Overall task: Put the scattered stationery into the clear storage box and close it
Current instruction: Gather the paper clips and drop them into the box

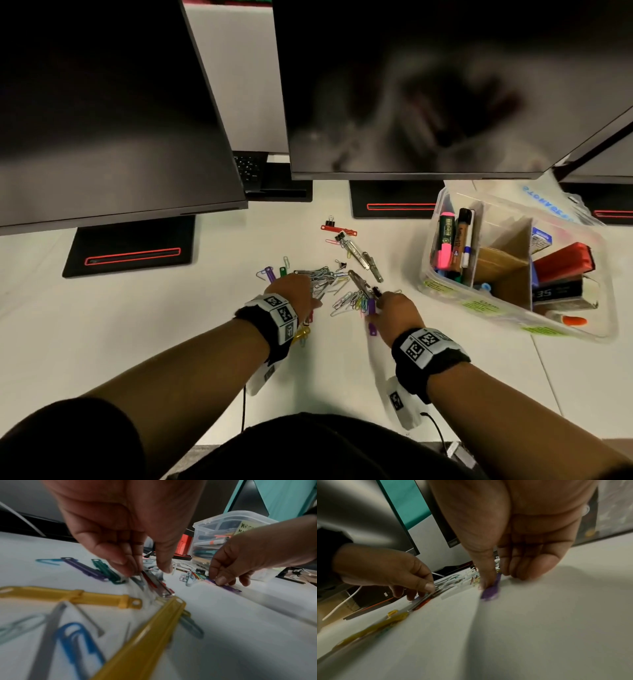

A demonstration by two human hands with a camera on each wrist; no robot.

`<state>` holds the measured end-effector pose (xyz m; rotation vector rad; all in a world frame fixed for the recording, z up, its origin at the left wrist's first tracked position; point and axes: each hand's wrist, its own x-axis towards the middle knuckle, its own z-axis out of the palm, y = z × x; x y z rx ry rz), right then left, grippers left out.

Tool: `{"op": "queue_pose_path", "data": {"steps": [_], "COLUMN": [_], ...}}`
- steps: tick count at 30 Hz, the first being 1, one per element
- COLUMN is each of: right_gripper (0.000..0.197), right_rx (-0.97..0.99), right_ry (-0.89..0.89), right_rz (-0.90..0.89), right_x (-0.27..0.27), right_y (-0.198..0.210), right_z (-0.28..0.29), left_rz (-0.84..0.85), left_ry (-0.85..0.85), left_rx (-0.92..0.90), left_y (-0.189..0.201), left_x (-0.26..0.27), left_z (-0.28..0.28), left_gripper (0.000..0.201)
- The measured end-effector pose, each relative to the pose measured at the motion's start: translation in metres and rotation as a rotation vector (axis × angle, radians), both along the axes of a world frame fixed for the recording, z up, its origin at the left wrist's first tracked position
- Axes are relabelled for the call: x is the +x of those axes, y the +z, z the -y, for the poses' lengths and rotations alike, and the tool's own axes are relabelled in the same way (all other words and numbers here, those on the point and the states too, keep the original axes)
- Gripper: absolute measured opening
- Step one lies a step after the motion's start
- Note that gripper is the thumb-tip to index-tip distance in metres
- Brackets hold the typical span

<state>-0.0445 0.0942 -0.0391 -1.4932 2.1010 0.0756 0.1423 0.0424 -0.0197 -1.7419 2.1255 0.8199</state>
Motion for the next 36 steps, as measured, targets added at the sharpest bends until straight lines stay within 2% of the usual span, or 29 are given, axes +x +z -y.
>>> {"op": "queue_pose_path", "data": {"steps": [8,12,16,18,21,23,26,28,31,36], "right_gripper": [0.023,0.01,0.034,0.041,0.038,0.035,0.041,0.038,0.027,0.024], "right_rx": [-0.001,-0.118,-0.286,-0.27,-0.214,-0.159,-0.027,-0.014,0.007,0.002], "right_ry": [0.152,0.03,-0.134,-0.172,-0.255,-0.24,-0.223,-0.193,-0.056,-0.051], "right_rz": [-0.014,0.127,0.25,0.232,0.211,0.168,0.09,0.011,-0.107,-0.064], "right_x": [0.004,0.002,0.006,0.009,0.012,0.015,0.013,0.011,0.012,0.01], "right_y": [0.004,0.019,0.029,0.03,0.027,0.023,0.014,0.008,0.005,0.005], "right_z": [-0.003,0.006,0.03,0.045,0.066,0.077,0.087,0.09,0.091,0.085], "left_rz": [-0.023,-0.044,-0.079,-0.101,-0.094,-0.06,-0.022,-0.025,-0.076,-0.257], "left_ry": [-0.009,0.017,0.064,0.066,0.088,0.089,0.042,0.036,0.061,0.205], "left_rx": [-0.041,-0.011,-0.006,-0.017,-0.017,-0.005,0.009,0.004,-0.013,-0.076], "left_y": [-0.009,-0.009,-0.011,-0.013,-0.015,-0.015,-0.016,-0.016,-0.018,-0.007], "left_x": [-0.001,0.006,0.014,0.017,0.023,0.027,0.033,0.036,0.04,0.048], "left_z": [0.0,0.002,0.003,0.001,0.0,0.002,0.005,0.005,0.005,0.011], "left_gripper": [0.042,0.037,0.018,0.019,0.028,0.03,0.031,0.03,0.024,0.018]}}
